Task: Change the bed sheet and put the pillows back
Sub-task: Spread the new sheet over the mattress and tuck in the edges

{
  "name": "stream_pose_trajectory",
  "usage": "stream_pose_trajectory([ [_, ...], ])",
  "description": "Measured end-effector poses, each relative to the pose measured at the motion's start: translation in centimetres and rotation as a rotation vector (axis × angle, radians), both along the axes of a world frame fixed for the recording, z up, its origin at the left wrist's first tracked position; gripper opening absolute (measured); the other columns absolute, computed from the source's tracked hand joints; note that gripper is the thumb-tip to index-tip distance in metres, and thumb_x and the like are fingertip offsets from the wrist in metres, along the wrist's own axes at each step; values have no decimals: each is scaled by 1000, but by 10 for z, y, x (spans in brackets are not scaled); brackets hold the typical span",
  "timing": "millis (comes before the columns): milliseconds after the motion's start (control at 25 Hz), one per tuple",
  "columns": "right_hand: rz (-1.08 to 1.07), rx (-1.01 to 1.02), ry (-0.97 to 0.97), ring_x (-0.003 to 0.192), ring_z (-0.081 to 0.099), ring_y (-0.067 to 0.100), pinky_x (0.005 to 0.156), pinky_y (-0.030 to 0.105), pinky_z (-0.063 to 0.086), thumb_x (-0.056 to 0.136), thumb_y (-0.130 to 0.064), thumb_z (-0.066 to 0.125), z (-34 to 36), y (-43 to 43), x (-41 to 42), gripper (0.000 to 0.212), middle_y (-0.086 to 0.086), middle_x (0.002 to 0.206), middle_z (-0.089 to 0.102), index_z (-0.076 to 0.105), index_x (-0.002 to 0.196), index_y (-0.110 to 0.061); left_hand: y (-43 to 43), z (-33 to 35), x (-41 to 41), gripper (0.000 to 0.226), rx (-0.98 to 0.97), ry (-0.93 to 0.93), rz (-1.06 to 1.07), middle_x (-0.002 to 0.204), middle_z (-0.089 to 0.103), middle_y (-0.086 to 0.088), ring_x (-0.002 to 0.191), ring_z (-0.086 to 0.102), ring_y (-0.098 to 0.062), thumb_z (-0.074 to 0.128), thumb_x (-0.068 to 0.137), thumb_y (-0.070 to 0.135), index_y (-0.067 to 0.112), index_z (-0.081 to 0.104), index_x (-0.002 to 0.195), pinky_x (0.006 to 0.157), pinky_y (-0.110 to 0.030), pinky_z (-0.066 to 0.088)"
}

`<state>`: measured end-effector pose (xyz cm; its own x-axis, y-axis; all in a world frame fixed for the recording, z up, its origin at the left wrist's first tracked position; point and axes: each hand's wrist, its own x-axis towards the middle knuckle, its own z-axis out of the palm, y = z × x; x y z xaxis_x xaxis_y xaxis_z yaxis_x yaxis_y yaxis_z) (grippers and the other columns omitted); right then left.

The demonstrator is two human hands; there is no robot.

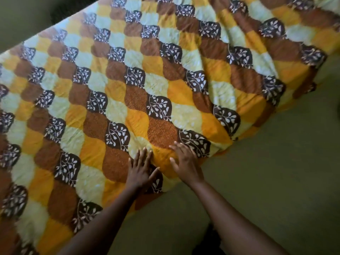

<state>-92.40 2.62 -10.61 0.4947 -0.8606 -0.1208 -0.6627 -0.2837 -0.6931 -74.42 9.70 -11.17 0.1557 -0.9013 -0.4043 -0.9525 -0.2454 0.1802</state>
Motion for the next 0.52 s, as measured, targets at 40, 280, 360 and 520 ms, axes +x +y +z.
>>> stream_pose_trajectory([
  [40, -63, 44, -21, 130, 42, 24, 108, 41, 35, 90, -21, 54, 18, -1, -21, 40, 8, 139, 48, 52, 130, -15, -3, 19, -21, 71, 60, 95, 113, 157, -4, 2, 145, 3, -23, 24, 91, 62, 26, 5, 149, 117, -45, 5],
  [280, -222, 131, -8, 118, 50, 21, 92, 25, 39, 90, -19, 56, 106, -34, -135, 29, 7, 128, 52, 61, 118, -14, -27, 117, -133, 39, -174, 518, 382, 135, 48, -9, 123, 46, -25, 53, 93, 18, 13, 49, 132, 95, -30, 39],
  [360, -277, 130, -14, 114, 53, 22, 90, 26, 41, 89, -18, 57, 126, -54, -172, 25, 8, 124, 54, 64, 113, -15, -45, 134, -163, 33, -217, 595, 358, 127, 54, -11, 116, 51, -24, 54, 92, 12, 10, 55, 126, 89, -28, 42],
  [520, -411, 140, -25, 110, 56, 22, 88, 27, 43, 90, -21, 57, 146, -111, -246, 21, 5, 122, 56, 66, 108, -17, -98, 151, -221, 29, -165, 640, 225, 123, 56, -9, 106, 55, -19, 52, 94, 16, 11, 58, 123, 85, -27, 43],
])
